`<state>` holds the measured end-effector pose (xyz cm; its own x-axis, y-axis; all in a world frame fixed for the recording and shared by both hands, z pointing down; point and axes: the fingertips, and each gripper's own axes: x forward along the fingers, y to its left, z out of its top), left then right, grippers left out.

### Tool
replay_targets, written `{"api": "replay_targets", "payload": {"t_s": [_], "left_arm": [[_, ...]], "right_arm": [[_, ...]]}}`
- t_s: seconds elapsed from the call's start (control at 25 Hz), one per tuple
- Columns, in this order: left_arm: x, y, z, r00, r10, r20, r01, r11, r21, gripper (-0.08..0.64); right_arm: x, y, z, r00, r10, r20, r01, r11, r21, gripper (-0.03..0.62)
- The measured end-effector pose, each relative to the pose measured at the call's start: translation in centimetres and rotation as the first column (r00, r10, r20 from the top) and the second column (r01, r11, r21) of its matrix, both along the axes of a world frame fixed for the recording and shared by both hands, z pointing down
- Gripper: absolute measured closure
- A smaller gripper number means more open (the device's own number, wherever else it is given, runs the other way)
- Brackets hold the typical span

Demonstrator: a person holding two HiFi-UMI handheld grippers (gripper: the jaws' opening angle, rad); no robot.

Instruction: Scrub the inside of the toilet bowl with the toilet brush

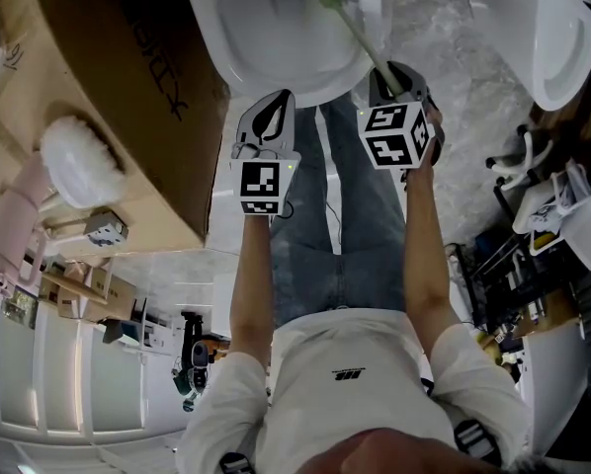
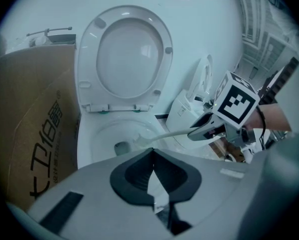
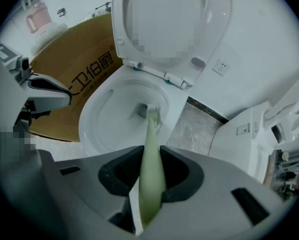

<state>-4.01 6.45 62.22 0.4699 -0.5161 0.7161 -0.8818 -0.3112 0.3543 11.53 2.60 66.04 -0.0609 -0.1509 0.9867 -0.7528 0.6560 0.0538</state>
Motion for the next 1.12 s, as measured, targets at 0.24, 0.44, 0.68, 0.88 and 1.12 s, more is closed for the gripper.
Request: {"api": "replay_targets", "payload": {"t_s": [0.24, 0.44, 0.68, 0.88, 1.12], "left_arm": [[-0.3, -0.4, 0.0, 1.000, -0.007, 0.003, 0.007, 1.000, 0.003, 0.551], [-0.7, -0.5, 0.1, 1.000, -0.013, 0.001, 0.013, 1.000, 0.001, 0.551], [-1.4, -0.3, 0.4, 1.000, -0.022, 0.000, 0.022, 1.000, -0.006, 0.551], [-1.9, -0.2, 0.4, 0.999, -0.032, -0.001, 0.032, 0.999, -0.007, 0.551], [-2.4, 0.1, 0.6, 0.999, -0.040, -0.004, 0.040, 0.999, -0.009, 0.551]], "right_arm": [[-1.1, -1.7, -0.1, 1.000, 0.008, 0.011, -0.009, 0.999, 0.051, 0.503], [-1.7, -2.5, 0.1, 1.000, 0.016, 0.021, -0.017, 0.997, 0.071, 0.503], [-3.3, -3.3, 0.2, 0.999, 0.009, 0.038, -0.012, 0.996, 0.084, 0.503], [-4.9, -3.6, 0.1, 0.999, -0.007, 0.052, 0.003, 0.996, 0.089, 0.503], [-7.1, -3.5, 0.2, 0.997, -0.036, 0.070, 0.029, 0.995, 0.093, 0.503]]}}
